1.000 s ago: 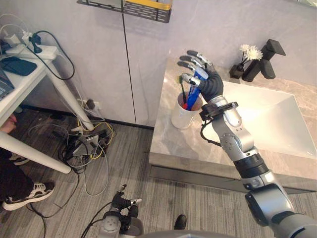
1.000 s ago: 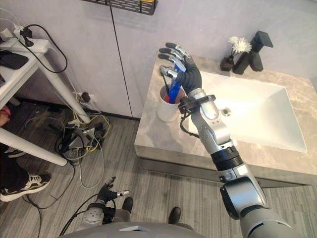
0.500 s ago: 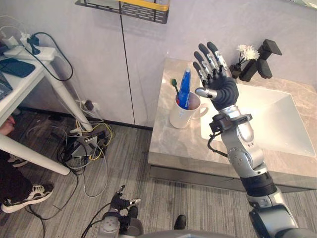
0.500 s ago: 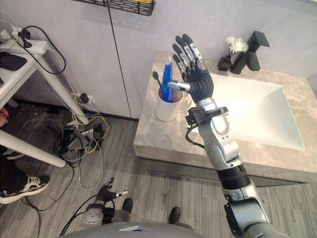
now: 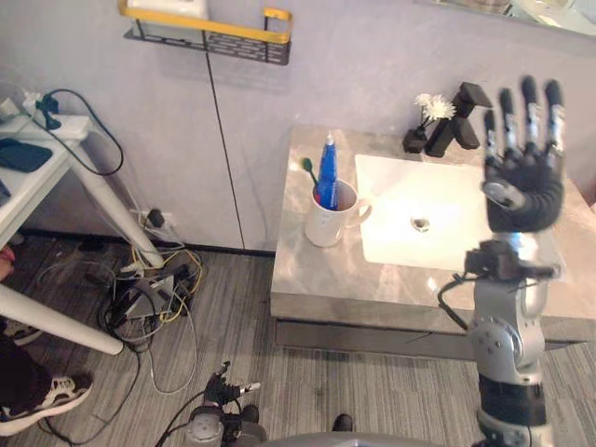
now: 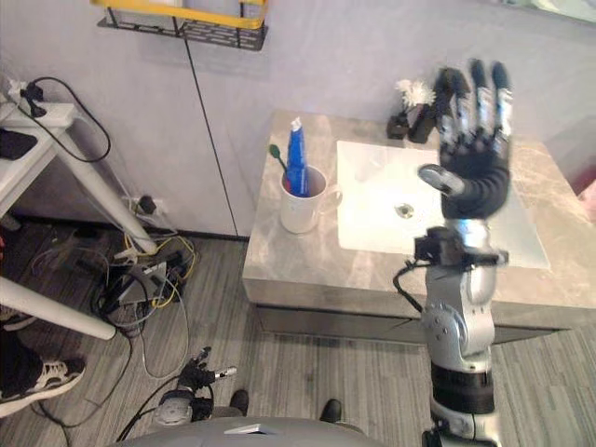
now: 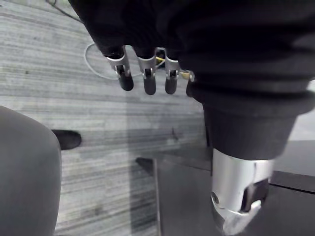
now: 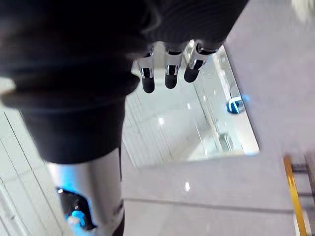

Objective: Organize washtable

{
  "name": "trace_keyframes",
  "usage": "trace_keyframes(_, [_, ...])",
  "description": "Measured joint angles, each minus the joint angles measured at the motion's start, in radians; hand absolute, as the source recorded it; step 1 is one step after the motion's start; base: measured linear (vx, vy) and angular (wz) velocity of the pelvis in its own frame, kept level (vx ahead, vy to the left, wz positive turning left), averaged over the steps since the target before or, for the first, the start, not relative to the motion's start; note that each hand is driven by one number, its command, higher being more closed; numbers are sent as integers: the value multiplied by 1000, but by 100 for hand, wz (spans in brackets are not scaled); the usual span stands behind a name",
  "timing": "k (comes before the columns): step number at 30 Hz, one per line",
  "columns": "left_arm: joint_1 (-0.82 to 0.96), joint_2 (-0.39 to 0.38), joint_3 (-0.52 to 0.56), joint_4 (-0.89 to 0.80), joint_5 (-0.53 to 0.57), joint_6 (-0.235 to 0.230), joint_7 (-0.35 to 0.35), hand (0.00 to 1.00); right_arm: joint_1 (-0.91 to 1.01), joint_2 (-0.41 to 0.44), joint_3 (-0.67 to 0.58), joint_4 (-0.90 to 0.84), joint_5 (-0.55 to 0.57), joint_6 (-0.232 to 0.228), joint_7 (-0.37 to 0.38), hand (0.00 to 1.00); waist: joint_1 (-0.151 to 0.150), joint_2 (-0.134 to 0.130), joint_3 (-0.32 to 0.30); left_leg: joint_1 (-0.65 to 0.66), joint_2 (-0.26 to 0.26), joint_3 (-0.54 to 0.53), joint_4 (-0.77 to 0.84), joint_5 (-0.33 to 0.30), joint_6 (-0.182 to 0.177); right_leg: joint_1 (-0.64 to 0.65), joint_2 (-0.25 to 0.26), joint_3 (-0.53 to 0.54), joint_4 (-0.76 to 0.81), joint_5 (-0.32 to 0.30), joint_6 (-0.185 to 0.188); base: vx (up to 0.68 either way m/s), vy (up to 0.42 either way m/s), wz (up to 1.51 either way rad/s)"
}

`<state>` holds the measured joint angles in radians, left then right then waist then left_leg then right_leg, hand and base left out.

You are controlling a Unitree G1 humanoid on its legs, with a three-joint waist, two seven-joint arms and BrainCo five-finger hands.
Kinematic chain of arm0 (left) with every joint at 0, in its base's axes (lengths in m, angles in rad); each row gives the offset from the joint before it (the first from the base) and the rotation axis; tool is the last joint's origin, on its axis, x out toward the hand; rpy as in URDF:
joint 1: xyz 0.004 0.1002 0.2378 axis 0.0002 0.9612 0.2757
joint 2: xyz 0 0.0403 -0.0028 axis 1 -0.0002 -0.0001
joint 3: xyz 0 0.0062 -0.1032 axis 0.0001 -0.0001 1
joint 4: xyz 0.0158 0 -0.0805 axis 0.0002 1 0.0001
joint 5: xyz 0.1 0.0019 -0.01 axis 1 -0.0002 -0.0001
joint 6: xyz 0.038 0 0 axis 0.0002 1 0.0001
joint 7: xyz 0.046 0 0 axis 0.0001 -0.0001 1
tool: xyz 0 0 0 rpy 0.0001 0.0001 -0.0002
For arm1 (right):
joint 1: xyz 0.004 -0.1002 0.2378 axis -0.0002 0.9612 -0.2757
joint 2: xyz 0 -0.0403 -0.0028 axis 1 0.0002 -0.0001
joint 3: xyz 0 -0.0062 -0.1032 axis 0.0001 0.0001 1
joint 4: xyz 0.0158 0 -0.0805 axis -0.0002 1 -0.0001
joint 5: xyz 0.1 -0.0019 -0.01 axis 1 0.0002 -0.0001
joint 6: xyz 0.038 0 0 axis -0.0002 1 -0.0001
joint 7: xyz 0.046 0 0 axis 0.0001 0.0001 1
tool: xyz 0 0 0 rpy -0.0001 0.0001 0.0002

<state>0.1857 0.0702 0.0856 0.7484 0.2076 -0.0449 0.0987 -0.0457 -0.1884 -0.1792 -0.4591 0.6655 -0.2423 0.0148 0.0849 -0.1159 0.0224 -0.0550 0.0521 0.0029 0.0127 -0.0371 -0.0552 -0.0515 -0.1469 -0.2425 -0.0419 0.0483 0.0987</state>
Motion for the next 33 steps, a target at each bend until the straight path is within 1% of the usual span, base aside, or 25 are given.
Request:
trace_keyframes(1, [-2,-2,3,10,0,0,1,0,39,11,-10,-7,-18,-1,-10,0,-4,4,-3,2,0,2,-1,0,0,0,0,2,0,0,0,1,-1,-9])
trace_keyframes(2, [-5,-7,15,28,0,-2,2,0,95,30,-18,-8,-40,-3,-17,0,-15,11,-7,5,0,5,-2,0,0,0,0,6,0,0,0,-2,1,-11])
trace_keyframes(3, [-11,-19,38,60,0,-2,4,0,198,68,-18,-8,-67,-2,-19,0,-27,24,-15,9,1,10,-5,0,0,0,1,10,-1,0,0,-3,1,-13])
trace_keyframes(5, [-19,-20,42,90,0,0,8,0,296,107,-16,2,-94,8,-29,0,-40,35,-20,13,3,16,-5,0,0,0,1,16,-2,0,0,-5,-1,-14])
trace_keyframes(6, [-21,-20,42,104,0,-1,11,0,362,131,-8,34,-135,15,-34,0,-48,41,-22,19,4,20,-6,-1,-1,1,3,24,-2,0,0,-8,1,-24])
trace_keyframes(7, [-26,-19,42,117,0,-1,14,0,414,144,9,99,-195,25,-36,0,-49,43,-22,29,7,36,-5,-4,-2,5,4,35,-4,1,0,-7,5,-30])
trace_keyframes(8, [-27,-19,42,119,0,-2,17,0,431,149,17,142,-225,33,-37,0,-50,43,-22,33,7,43,-2,-7,-2,7,4,41,-5,2,1,-12,11,-33])
trace_keyframes(9, [-29,-18,41,127,0,-2,22,0,453,162,27,236,-278,55,-37,0,-52,43,-22,38,8,52,5,-12,-3,12,4,51,-9,5,1,-12,12,-23])
trace_keyframes(10, [-33,-18,39,136,0,-3,24,0,461,169,30,286,-298,65,-38,0,-53,45,-21,40,8,56,9,-14,-2,15,4,55,-13,7,1,-23,16,-23])
trace_keyframes(12, [-42,-19,32,155,0,-6,40,0,485,196,49,442,-330,101,-51,0,-56,55,-21,44,8,73,13,-18,0,17,3,71,-22,16,4,-23,21,-18])
trace_keyframes(13, [-43,-19,30,158,0,-5,42,0,492,202,51,471,-345,106,-54,0,-57,58,-21,44,8,76,14,-19,1,17,3,73,-23,17,5,-16,22,-12])
trace_keyframes(14, [-45,-19,20,163,-1,-6,47,0,508,213,53,513,-368,121,-58,0,-58,65,-21,46,7,81,14,-22,2,17,4,78,-23,19,6,-6,21,-13])
trace_keyframes(17, [-46,-17,3,169,-1,-8,69,0,517,214,61,609,-388,126,-60,0,-58,73,-20,60,7,104,14,-26,2,20,4,100,-28,24,7,0,18,-23])
trace_keyframes(19, [-53,-13,-14,185,-1,-10,80,0,508,207,63,689,-432,125,-60,0,-58,76,-20,63,8,123,14,-30,1,21,5,119,-36,29,9,-6,18,-27])
trace_keyframes(20, [-60,-13,-21,194,-1,-9,84,0,500,204,63,740,-463,124,-59,0,-59,76,-20,63,7,129,15,-32,1,20,5,124,-40,32,10,9,5,-13])
trace_keyframes(23, [-61,-12,-37,194,-4,-10,89,0,479,200,59,900,-478,124,-58,0,-61,76,-20,69,7,129,17,-34,2,21,6,124,-40,32,10,39,-8,-3])
trace_keyframes(24, [-61,-13,-37,195,-8,-10,89,0,463,199,49,980,-495,128,-59,0,-62,76,-20,69,7,129,19,-36,1,22,6,124,-40,32,10,31,-9,-2])
trace_keyframes(26, [-60,-12,-32,197,-50,-10,90,0,437,198,18,1107,-499,140,-60,0,-61,78,-20,70,7,128,23,-40,2,25,8,123,-40,32,10,32,-7,-2])
trace_keyframes(27, [-57,-12,-21,203,-83,-10,91,0,402,200,-34,1178,-492,138,-63,0,-62,79,-19,75,6,128,23,-42,1,29,7,124,-41,32,10,0,0,0])
trace_keyframes(28, [-58,-11,-13,211,-112,-11,90,0,382,195,-56,1219,-492,139,-67,0,-64,79,-19,79,6,127,23,-43,2,34,7,123,-41,32,11,0,0,0])
trace_keyframes(29, [-59,-11,3,224,-164,-13,89,0,349,182,-103,1313,-494,139,-78,0,-62,79,-20,85,5,124,24,-46,3,46,6,119,-43,31,10,27,1,9])
trace_keyframes(30, [-58,-15,28,229,-207,-17,88,0,332,171,-147,1409,-498,144,-85,0,-52,83,-17,96,5,119,22,-48,5,58,6,113,-48,29,10,24,-1,10])
trace_keyframes(31, [-61,-18,39,229,-236,-20,86,0,329,168,-172,1450,-499,148,-87,0,-47,83,-17,97,4,112,22,-48,5,63,5,109,-47,27,10,20,-9,31])
trace_keyframes(32, [-51,-28,75,197,-326,-21,83,0,325,170,-235,1535,-497,180,-102,0,-48,78,-22,94,1,88,21,-48,5,70,2,85,-48,21,12,8,-5,30])
trace_keyframes(33, [-43,-31,82,178,-347,-21,83,0,326,170,-238,1540,-495,186,-104,0,-49,80,-21,93,1,86,20,-47,5,70,1,82,-48,20,11,10,-6,30])
